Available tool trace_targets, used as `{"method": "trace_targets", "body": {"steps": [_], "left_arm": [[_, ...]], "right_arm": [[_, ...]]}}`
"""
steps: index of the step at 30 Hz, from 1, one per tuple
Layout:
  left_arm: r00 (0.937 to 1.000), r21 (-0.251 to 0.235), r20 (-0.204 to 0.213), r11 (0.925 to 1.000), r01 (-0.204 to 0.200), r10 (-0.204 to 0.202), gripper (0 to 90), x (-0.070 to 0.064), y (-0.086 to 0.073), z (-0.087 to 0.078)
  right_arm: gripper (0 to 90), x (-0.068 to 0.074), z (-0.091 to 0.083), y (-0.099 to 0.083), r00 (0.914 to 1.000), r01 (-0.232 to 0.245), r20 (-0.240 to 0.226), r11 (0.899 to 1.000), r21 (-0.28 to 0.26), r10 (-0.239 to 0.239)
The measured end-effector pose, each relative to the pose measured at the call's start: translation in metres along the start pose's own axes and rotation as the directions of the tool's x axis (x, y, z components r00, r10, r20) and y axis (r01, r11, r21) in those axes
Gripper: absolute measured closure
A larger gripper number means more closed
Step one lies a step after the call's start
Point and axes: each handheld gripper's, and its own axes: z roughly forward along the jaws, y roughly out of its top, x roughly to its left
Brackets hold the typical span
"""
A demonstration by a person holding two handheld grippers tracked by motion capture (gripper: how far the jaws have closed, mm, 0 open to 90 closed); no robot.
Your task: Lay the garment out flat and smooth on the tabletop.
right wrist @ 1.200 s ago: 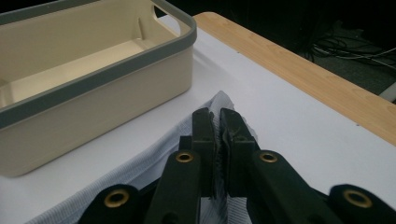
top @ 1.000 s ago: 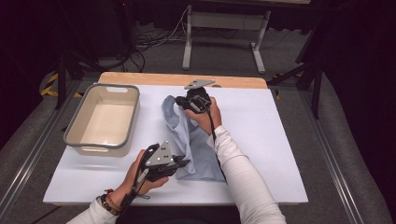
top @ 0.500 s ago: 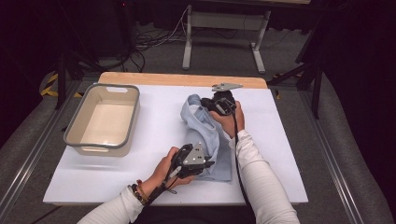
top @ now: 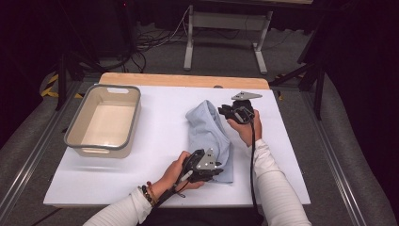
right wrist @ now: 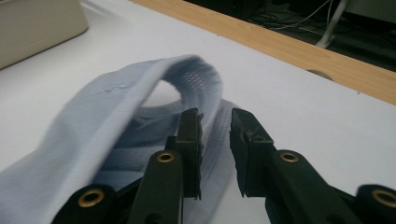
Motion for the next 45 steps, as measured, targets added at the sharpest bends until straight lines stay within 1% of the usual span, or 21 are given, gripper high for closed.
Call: {"method": "trace_targets", "body": {"steps": [2,3,6,9,11,13,15,17,19,20,22,23,25,26,29,32,34,37,41,43,45], "left_arm": [[0.9998,-0.017,0.002,0.9996,-0.022,0.022,64.4,-0.004,0.001,-0.009],[0.9998,-0.029,-0.001,0.9994,-0.018,0.018,60.6,-0.007,0.001,-0.015],[0.9992,-0.062,-0.03,0.9977,-0.028,0.027,51.8,-0.011,-0.005,-0.04],[0.9962,-0.072,-0.087,0.9974,0.001,-0.007,48.7,-0.01,-0.016,-0.064],[0.9927,-0.069,-0.119,0.9976,0.012,-0.02,45.8,-0.005,-0.026,-0.074],[0.9889,-0.06,-0.139,0.9972,0.045,-0.053,44.4,-0.001,-0.035,-0.078],[0.9872,-0.054,-0.143,0.9966,0.063,-0.07,44.6,0.001,-0.042,-0.077],[0.9866,-0.036,-0.148,0.9973,0.064,-0.069,45.4,0.003,-0.047,-0.073],[0.9892,-0.025,-0.124,0.9968,0.076,-0.079,49.7,0.006,-0.052,-0.066],[0.9907,-0.014,-0.111,0.9968,0.078,-0.079,52.8,0.008,-0.054,-0.062],[0.9916,0.014,-0.095,0.9959,0.089,-0.087,59.9,0.009,-0.057,-0.05],[0.9923,0.021,-0.087,0.9956,0.091,-0.089,66.1,0.01,-0.058,-0.047],[0.9926,0.038,-0.069,0.9941,0.102,-0.099,73.0,0.01,-0.059,-0.039],[0.9943,0.057,-0.06,0.9942,0.091,-0.088,75.9,0.009,-0.058,-0.036],[0.9974,0.065,-0.034,0.9958,0.065,-0.063,81.5,0.005,-0.057,-0.03],[0.9972,0.064,-0.02,0.9952,0.074,-0.073,84.3,0.005,-0.057,-0.03],[0.9942,0.062,-0.001,0.9923,0.107,-0.107,84.3,0.006,-0.058,-0.03],[0.9951,0.056,-0.002,0.9936,0.099,-0.099,84.3,0.006,-0.057,-0.029],[0.9948,0.055,0.003,0.9933,0.102,-0.102,84.3,0.005,-0.058,-0.028],[0.9943,0.049,0.009,0.9932,0.106,-0.106,84.1,0.007,-0.058,-0.028],[0.9941,0.055,0.013,0.9928,0.107,-0.108,84.1,0.007,-0.058,-0.028]], "right_arm": [[71.2,0.006,-0.008,-0.003,0.9996,0.021,-0.018,1.0,-0.005,-0.021],[71.0,0.009,-0.013,-0.005,0.9992,0.027,-0.03,1.0,-0.014,-0.028],[69.3,0.02,-0.029,-0.012,0.9963,0.062,-0.057,0.997,-0.04,-0.064],[65.4,0.031,-0.047,-0.022,0.9922,0.094,-0.077,0.994,-0.053,-0.098],[61.4,0.034,-0.057,-0.03,0.9921,0.08,-0.092,0.995,-0.055,-0.085],[57.4,0.037,-0.065,-0.039,0.9912,0.079,-0.102,0.996,-0.046,-0.084],[54.3,0.039,-0.067,-0.046,0.9913,0.085,-0.101,0.996,-0.005,-0.085],[53.1,0.041,-0.069,-0.055,0.9901,0.095,-0.107,0.995,0.028,-0.092],[56.2,0.043,-0.067,-0.065,0.9892,0.101,-0.113,0.993,0.06,-0.093],[59.4,0.044,-0.066,-0.069,0.9894,0.11,-0.103,0.991,0.074,-0.102],[72.9,0.044,-0.066,-0.074,0.9877,0.116,-0.114,0.99,0.074,-0.107],[76.6,0.044,-0.065,-0.076,0.9887,0.118,-0.103,0.99,0.077,-0.109],[82.2,0.044,-0.064,-0.076,0.9883,0.128,-0.093,0.988,0.08,-0.121],[85.1,0.045,-0.064,-0.076,0.9877,0.135,-0.09,0.988,0.078,-0.128],[88.1,0.046,-0.068,-0.075,0.9874,0.149,-0.065,0.986,0.075,-0.145],[88.3,0.047,-0.069,-0.074,0.9883,0.151,-0.038,0.986,0.076,-0.148],[88.3,0.047,-0.065,-0.077,0.9879,0.155,-0.008,0.984,0.089,-0.155],[87.5,0.049,-0.054,-0.083,0.9852,0.168,0.017,0.98,0.11,-0.171],[78.0,0.051,-0.049,-0.08,0.9878,0.149,0.028,0.983,0.111,-0.153],[71.6,0.052,-0.053,-0.073,0.9892,0.137,0.04,0.987,0.08,-0.141],[67.8,0.053,-0.058,-0.059,0.9932,0.105,0.048,0.994,0.019,-0.106]]}}
